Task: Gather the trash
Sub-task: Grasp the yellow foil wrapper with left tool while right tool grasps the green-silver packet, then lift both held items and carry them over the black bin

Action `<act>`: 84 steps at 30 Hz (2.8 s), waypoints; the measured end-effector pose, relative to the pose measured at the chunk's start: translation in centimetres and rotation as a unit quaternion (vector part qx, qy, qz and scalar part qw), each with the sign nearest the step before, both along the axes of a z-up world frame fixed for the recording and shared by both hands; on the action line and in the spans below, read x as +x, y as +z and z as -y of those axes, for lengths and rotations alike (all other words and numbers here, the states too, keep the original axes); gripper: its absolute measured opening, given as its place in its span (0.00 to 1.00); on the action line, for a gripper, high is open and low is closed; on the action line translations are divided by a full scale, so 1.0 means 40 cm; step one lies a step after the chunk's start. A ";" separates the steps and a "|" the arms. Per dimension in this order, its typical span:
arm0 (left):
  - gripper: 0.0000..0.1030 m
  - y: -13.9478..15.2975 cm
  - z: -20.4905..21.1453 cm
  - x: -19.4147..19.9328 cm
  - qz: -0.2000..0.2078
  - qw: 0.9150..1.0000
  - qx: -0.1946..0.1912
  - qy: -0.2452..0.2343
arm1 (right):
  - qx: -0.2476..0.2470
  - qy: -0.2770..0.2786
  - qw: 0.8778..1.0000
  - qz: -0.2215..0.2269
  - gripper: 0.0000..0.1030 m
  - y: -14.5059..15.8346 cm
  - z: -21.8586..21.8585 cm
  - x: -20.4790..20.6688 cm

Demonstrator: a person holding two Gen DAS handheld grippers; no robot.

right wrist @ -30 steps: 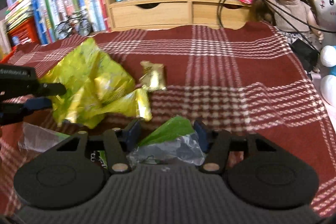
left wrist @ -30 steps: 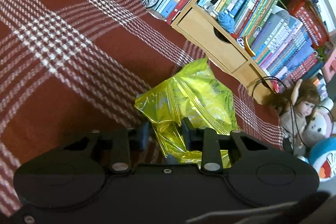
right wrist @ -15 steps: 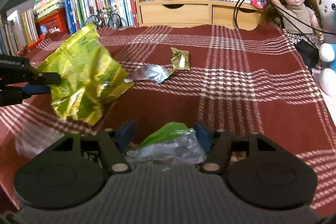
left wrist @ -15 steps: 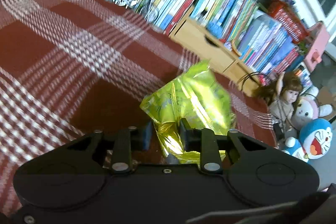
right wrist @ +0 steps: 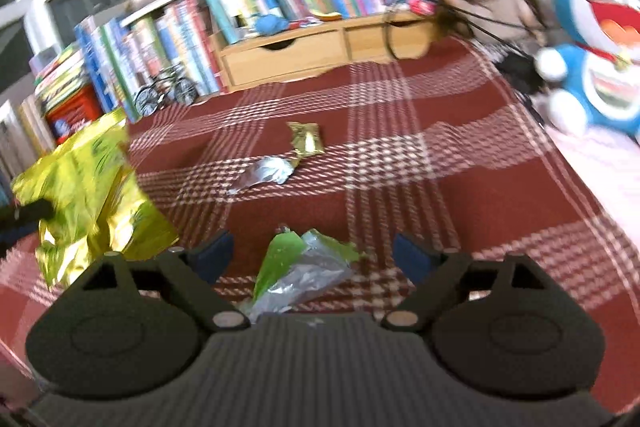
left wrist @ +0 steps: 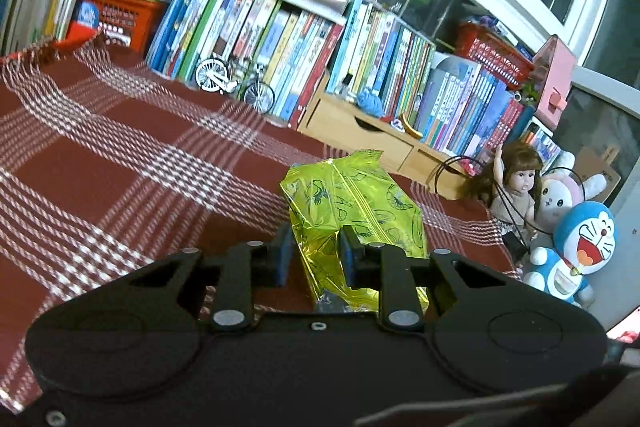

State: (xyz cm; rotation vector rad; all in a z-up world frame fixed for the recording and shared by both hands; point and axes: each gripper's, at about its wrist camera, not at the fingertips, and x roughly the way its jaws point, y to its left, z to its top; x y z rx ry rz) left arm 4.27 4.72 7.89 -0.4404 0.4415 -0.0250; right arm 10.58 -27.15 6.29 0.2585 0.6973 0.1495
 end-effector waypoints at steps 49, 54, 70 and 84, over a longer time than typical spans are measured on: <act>0.23 -0.034 0.075 -0.500 0.022 0.988 0.146 -0.036 | 0.004 0.143 0.990 0.002 0.33 0.026 -0.248 -0.372; 0.22 -0.067 0.074 -0.564 0.008 0.988 0.147 -0.040 | 0.001 0.156 0.988 -0.002 0.33 -0.008 -0.254 -0.422; 0.20 -0.179 0.082 -0.700 -0.064 0.981 0.164 -0.085 | -0.026 0.200 0.979 -0.044 0.33 -0.138 -0.281 -0.548; 0.20 -0.424 0.105 -0.586 -0.239 0.950 0.175 -0.098 | -0.043 0.187 0.972 -0.139 0.33 -0.358 -0.293 -0.536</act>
